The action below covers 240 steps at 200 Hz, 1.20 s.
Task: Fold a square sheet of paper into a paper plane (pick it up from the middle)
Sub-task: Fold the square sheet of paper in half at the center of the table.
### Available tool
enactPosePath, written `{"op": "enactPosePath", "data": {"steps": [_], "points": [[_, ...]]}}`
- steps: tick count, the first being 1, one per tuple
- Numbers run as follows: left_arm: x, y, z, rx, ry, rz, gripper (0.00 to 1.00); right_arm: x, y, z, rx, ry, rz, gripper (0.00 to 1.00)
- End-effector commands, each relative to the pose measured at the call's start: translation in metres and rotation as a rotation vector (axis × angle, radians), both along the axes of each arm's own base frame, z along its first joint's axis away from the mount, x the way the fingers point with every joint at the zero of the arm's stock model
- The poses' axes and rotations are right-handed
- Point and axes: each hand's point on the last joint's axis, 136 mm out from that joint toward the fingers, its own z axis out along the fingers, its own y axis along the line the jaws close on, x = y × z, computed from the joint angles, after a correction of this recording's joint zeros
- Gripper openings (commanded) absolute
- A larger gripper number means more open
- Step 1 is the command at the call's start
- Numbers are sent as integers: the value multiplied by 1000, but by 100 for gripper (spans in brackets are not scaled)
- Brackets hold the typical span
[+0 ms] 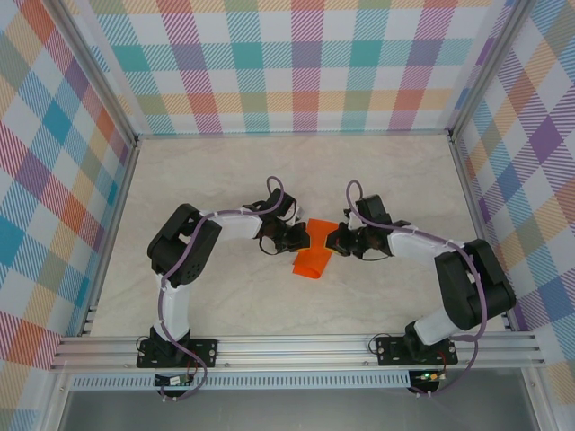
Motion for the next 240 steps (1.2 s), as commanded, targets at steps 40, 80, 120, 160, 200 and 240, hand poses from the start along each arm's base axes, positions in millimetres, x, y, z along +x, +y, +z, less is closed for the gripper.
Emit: {"op": "enactPosePath", "data": {"steps": [40,80,120,160,200,240], "points": [[-82,102,-119,506,277,35,0,-13,25,-8,48,45,64,0],[-81,102,-119,512,275,37,0,-26,25,-26,23,91,86,0],[-82,104,-121,524,278,41,0,-46,16,-43,3,139,96,0],[-82,106,-122,526,280,52,0,-57,10,-51,-14,165,98,0],[-83,107,-124,533,281,53,0,-82,1,-61,-33,219,145,0],[-82,107,-124,535,278,52,0,-107,-18,-60,-120,253,202,0]]}}
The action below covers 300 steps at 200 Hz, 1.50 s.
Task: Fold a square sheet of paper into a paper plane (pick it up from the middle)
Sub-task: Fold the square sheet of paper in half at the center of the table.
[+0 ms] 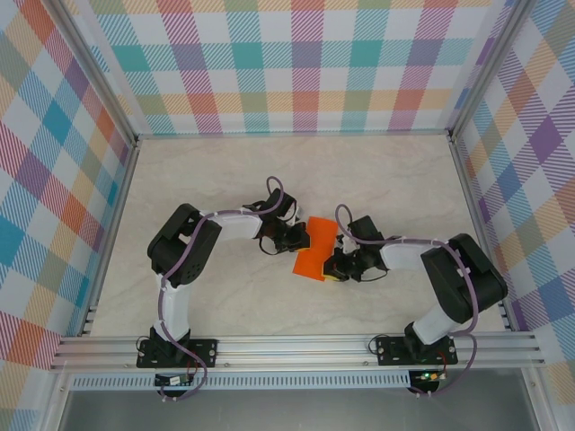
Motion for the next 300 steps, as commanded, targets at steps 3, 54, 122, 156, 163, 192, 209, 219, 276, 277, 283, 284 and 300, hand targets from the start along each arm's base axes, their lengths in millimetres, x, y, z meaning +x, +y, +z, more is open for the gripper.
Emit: {"op": "enactPosePath", "data": {"steps": [3,54,122,156,163,192,209,219,276,277,283,284,300], "points": [[-83,107,-123,533,274,43,0,-41,-21,-8,-93,101,73,0],[-82,107,-124,531,271,44,0,-2,-1,43,-4,-89,50,0],[-82,106,-124,531,275,42,0,29,30,31,-7,-102,69,0],[-82,108,-124,543,274,50,0,13,22,5,-42,-42,77,0],[-81,108,-123,544,268,54,0,6,20,-1,-45,-23,83,0],[-79,111,-122,558,254,59,0,-23,1,-18,-101,56,103,0],[-80,110,-125,548,264,69,0,-41,-13,-26,-147,94,106,0],[-82,108,-127,539,276,79,0,-51,-21,-30,-169,117,106,0],[-79,108,-125,536,261,78,0,-47,-30,-3,-201,51,75,0],[-79,107,-125,536,261,77,0,-46,-29,-2,-197,46,73,0],[-79,107,-124,536,258,74,0,-36,-23,9,-170,3,64,0],[-79,107,-124,536,258,73,0,-35,-22,11,-166,-4,62,0],[-78,108,-123,539,256,68,0,-10,-10,36,-114,-112,30,0]]}}
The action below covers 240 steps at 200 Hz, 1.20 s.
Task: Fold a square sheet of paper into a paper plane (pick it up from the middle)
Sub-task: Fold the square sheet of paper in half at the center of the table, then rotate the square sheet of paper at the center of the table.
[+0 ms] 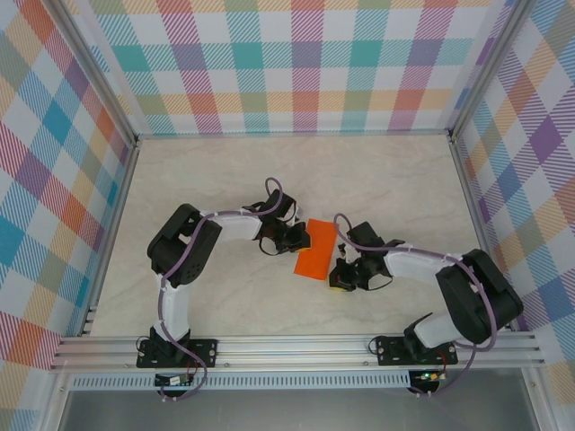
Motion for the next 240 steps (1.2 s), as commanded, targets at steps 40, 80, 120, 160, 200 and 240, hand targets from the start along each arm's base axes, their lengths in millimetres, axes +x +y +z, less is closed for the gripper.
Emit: {"op": "enactPosePath", "data": {"steps": [40,80,120,160,200,240], "points": [[-78,109,-120,555,249,25,0,63,30,37,48,-173,-43,0],[-78,109,-118,554,245,27,0,72,34,12,6,-142,-30,0],[-75,108,-116,556,239,26,0,47,6,-19,-120,-78,-19,0],[-70,104,-109,540,219,17,0,11,-24,-29,-207,-6,-34,0],[-39,62,-74,385,126,-40,0,38,-9,25,-117,-143,-73,0],[7,8,1,177,-27,-65,9,63,4,39,-83,-194,-119,0]]}}
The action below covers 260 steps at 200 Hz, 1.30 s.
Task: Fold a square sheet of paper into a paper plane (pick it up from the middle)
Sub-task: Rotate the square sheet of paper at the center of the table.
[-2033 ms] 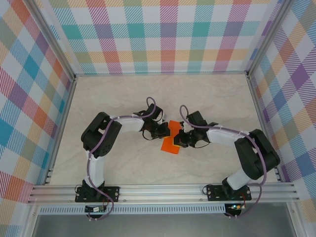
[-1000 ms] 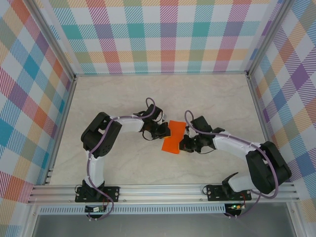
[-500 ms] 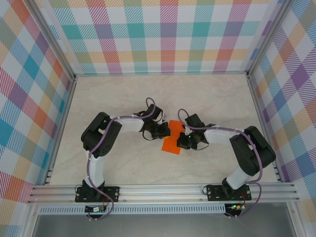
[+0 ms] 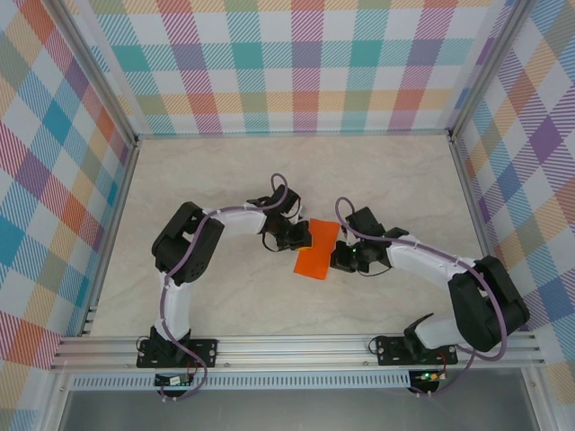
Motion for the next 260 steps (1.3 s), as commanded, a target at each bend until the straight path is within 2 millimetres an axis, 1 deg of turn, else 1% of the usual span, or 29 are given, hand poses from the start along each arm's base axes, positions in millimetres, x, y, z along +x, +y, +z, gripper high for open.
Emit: {"op": "enactPosePath", "data": {"steps": [1,25,32,48,58,72,86,125,144,164,184,187,191,207,223,230,240,260], "points": [[-1,15,-15,135,-2,-1,9,10,6,4,9,-11,-30,0],[15,5,16,92,-66,18,14,12,12,-10,26,24,-48,0],[17,6,22,91,-79,28,15,12,15,-12,36,29,-50,0],[21,8,33,86,-107,47,16,13,22,-17,50,40,-49,0],[23,13,38,91,-116,67,17,13,25,-19,51,45,-46,0],[25,22,44,98,-131,102,19,13,29,-22,52,54,-42,0],[28,36,49,112,-150,155,20,12,33,-26,47,66,-41,0],[30,82,56,166,-193,313,24,6,42,-41,20,110,-54,0],[26,97,58,171,-201,359,24,5,49,-45,-2,112,-67,0],[18,110,55,181,-203,400,24,5,60,-47,-18,117,-92,0],[9,124,50,195,-194,441,24,11,70,-50,-26,140,-158,0],[12,122,53,176,-213,450,24,12,73,-50,-20,141,-166,0],[12,123,54,169,-218,457,24,14,77,-49,-13,144,-171,0],[7,127,52,156,-214,482,24,24,94,-42,17,131,-181,0],[2,125,53,115,-205,486,23,35,109,-27,54,96,-150,0],[0,122,54,90,-198,484,21,39,111,-20,56,75,-138,0],[-2,116,55,47,-188,476,15,42,110,-12,48,42,-115,0],[-7,106,59,-21,-175,450,8,40,102,-8,22,1,-78,0]]}}
